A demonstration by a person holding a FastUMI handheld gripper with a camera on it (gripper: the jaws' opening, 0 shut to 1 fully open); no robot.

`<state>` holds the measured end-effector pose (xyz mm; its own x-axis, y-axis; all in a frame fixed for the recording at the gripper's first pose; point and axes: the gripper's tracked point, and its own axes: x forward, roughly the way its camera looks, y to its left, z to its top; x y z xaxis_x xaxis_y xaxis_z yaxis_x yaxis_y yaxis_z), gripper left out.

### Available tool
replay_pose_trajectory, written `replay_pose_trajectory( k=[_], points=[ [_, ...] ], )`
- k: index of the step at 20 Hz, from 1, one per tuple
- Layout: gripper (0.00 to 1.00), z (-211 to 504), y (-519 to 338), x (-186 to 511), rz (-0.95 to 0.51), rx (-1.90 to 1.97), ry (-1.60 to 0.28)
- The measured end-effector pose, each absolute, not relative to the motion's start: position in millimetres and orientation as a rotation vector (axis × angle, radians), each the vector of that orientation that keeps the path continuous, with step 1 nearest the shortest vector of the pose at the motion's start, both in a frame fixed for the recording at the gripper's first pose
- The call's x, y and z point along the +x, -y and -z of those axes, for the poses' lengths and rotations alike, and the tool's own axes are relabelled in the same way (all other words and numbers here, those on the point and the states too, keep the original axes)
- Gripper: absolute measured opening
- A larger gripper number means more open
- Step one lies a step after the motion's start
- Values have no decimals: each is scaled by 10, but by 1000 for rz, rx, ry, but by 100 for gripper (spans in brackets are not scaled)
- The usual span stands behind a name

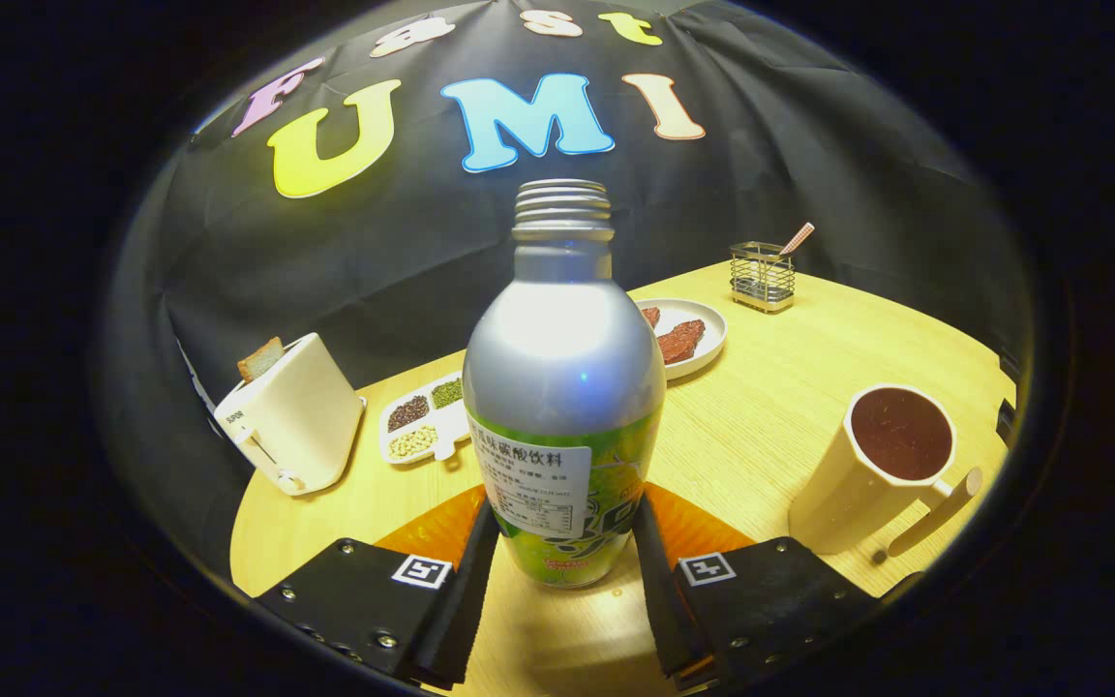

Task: Take the bottle from table, then pour the juice into the cup, finally place the bottle on the coaster

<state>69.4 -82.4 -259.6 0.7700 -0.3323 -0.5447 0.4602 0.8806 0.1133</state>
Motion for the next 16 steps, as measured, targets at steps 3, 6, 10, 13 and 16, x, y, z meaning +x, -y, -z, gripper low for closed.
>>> replay_pose_trajectory(
  k=[3, 6, 10, 13, 16],
  points=[
    [71, 2622, 881, 773, 447, 220, -532],
    [71, 2651, 937, 826, 467, 179, -529],
    [72, 2737, 933, 928, 461, 153, -531],
    [73, 2797, 920, 964, 458, 118, -540],
    [75, 2834, 932, 985, 461, 76, -536]
  ],
)
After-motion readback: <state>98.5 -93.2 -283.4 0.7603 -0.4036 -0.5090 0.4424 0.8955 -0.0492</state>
